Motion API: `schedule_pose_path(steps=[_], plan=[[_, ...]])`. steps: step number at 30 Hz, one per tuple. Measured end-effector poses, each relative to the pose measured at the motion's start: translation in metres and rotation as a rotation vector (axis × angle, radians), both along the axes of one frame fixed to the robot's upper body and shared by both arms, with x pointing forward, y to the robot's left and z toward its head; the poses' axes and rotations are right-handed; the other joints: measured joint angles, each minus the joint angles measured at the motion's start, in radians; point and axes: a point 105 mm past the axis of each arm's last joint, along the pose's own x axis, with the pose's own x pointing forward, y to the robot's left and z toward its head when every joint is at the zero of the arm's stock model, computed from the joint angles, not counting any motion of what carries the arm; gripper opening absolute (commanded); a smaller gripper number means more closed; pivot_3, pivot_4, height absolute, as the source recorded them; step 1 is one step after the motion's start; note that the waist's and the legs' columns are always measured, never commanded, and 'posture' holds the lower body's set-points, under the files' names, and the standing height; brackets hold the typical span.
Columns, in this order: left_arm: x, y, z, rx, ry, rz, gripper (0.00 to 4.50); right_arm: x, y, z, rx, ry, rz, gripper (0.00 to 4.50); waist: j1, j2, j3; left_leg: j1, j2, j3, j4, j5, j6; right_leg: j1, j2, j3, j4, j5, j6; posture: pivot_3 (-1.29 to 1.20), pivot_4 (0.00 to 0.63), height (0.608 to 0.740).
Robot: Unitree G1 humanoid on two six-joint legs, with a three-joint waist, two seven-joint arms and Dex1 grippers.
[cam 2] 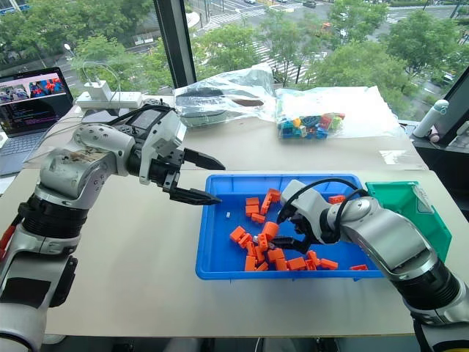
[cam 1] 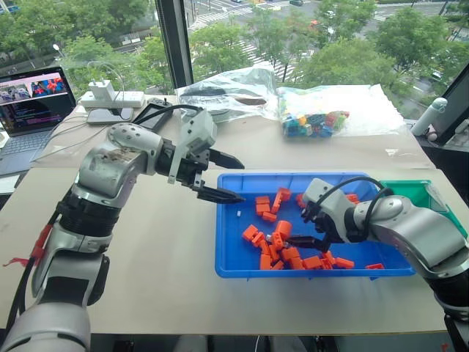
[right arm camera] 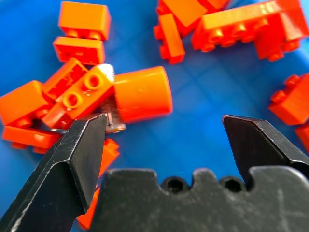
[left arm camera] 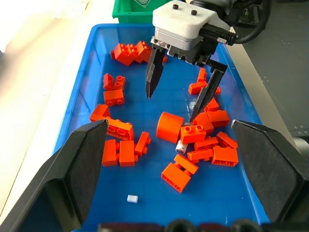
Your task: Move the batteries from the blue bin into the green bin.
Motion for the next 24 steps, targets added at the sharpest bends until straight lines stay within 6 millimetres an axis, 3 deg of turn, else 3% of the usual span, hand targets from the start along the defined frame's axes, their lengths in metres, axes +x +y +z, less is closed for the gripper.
schedule_pose_path(steps=[12, 15, 22, 24], plan=[[0.001, 0.001, 0.000, 0.003, -0.001, 0.011, 4.43, 0.006, 0.017, -0.004, 0.052, 0.006, 0.042, 4.45, -0.001, 0.000, 0.000, 0.000, 0.000, 0.000, 0.000, 0.000, 0.000, 0.000, 0.000, 0.000, 0.001, 0.000, 0.000, 0.00, 0.150, 0.737], [0.001, 0.002, 0.000, 0.004, -0.001, 0.014, 4.43, 0.008, 0.020, -0.006, 0.070, 0.016, 0.039, 3.76, -0.001, 0.000, 0.000, 0.000, 0.000, 0.000, 0.000, 0.000, 0.000, 0.000, 0.000, 0.000, 0.001, 0.000, 0.000, 0.00, 0.150, 0.737], [0.001, 0.002, 0.000, 0.004, 0.000, 0.016, 4.43, 0.008, 0.026, -0.008, 0.096, 0.021, 0.053, 1.44, -0.001, 0.000, 0.000, 0.000, 0.000, 0.000, 0.000, 0.000, 0.000, 0.000, 0.000, 0.000, 0.001, 0.000, 0.000, 0.00, 0.150, 0.737], [0.001, 0.002, 0.000, 0.004, 0.001, 0.017, 4.43, 0.009, 0.026, -0.007, 0.099, 0.015, 0.057, 1.44, -0.001, 0.000, 0.000, 0.000, 0.000, 0.000, 0.000, 0.000, 0.000, 0.000, 0.000, 0.000, 0.001, 0.000, 0.000, 0.00, 0.150, 0.737]])
